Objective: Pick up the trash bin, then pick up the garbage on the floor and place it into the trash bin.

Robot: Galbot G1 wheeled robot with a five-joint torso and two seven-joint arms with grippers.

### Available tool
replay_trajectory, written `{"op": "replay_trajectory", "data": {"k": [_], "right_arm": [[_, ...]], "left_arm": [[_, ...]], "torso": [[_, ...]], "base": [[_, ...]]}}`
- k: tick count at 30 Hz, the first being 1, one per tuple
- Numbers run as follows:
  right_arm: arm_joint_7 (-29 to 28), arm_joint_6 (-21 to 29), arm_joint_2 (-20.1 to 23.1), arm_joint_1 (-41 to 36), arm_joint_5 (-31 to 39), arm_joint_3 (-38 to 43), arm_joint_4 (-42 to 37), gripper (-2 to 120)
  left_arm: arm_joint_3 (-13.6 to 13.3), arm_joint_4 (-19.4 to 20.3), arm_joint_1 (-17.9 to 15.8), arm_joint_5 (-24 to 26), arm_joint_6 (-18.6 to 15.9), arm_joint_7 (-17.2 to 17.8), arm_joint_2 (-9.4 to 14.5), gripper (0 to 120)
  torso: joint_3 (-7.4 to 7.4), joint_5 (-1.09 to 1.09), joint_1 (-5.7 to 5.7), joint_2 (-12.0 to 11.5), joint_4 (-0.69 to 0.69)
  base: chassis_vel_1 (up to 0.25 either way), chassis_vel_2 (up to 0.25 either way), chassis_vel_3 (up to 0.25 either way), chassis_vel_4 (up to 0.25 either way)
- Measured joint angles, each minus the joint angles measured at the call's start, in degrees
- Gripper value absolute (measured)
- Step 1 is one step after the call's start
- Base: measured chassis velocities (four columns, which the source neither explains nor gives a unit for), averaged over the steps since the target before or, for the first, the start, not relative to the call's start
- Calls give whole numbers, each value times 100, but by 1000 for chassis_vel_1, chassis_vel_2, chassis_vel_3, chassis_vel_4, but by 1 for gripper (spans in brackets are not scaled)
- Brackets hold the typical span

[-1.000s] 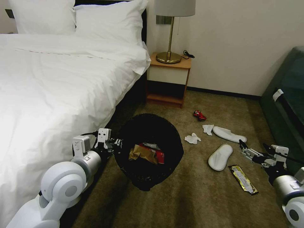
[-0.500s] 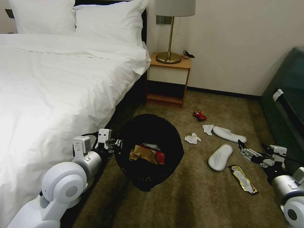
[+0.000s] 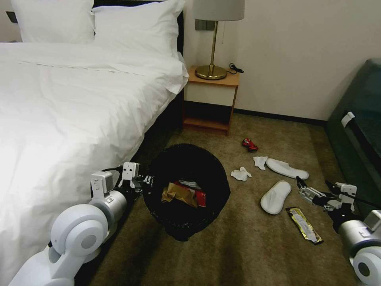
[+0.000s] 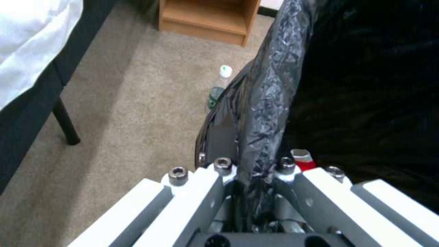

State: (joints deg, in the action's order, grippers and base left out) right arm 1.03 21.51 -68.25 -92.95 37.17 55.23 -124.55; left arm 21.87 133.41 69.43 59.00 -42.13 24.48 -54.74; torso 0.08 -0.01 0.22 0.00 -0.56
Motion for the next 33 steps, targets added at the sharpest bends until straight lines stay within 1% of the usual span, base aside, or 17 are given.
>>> {"op": "replay_trajectory", "data": {"k": [16, 21, 27, 29, 30, 31, 32, 33], "right_arm": [[14, 4, 0, 12, -25, -45, 30, 100], [7, -70, -7, 35, -87, -109, 105, 100], [139, -99, 69, 132, -162, -162, 539, 100], [214, -97, 130, 193, -198, -178, 768, 100], [326, -80, 200, 275, -214, -216, 1087, 100], [326, -80, 200, 275, -214, -216, 1087, 100], [416, -63, 252, 368, -231, -265, 1401, 100], [416, -63, 252, 368, -231, -265, 1401, 100]], "left_arm": [[47, 42, 31, 8, 0, 10, 1, 1], [64, 49, 32, 9, 0, 14, 8, 1], [112, 81, 69, 12, -1, 19, 47, 1], [126, 89, 68, 25, 0, 22, 68, 1], [136, 109, 58, 48, 0, 26, 85, 1], [136, 109, 58, 48, 0, 26, 85, 1], [141, 128, 53, 73, 0, 36, 96, 1], [141, 128, 53, 73, 0, 36, 96, 1]], "torso": [[0, 0, 0, 0, 0], [0, 1, 0, 0, -1], [0, 0, 0, 0, 0], [0, 0, 0, 0, 1], [0, 0, 0, 0, 0], [0, 0, 0, 0, 0], [0, 1, 0, 0, 0], [0, 1, 0, 0, 0]], "base": [[-70, -71, 64, 66], [-62, -58, 48, 56], [0, 0, 0, 0], [0, 0, 0, 0], [0, 0, 0, 0], [0, 0, 0, 0], [0, 0, 0, 0], [0, 0, 0, 0]]}}
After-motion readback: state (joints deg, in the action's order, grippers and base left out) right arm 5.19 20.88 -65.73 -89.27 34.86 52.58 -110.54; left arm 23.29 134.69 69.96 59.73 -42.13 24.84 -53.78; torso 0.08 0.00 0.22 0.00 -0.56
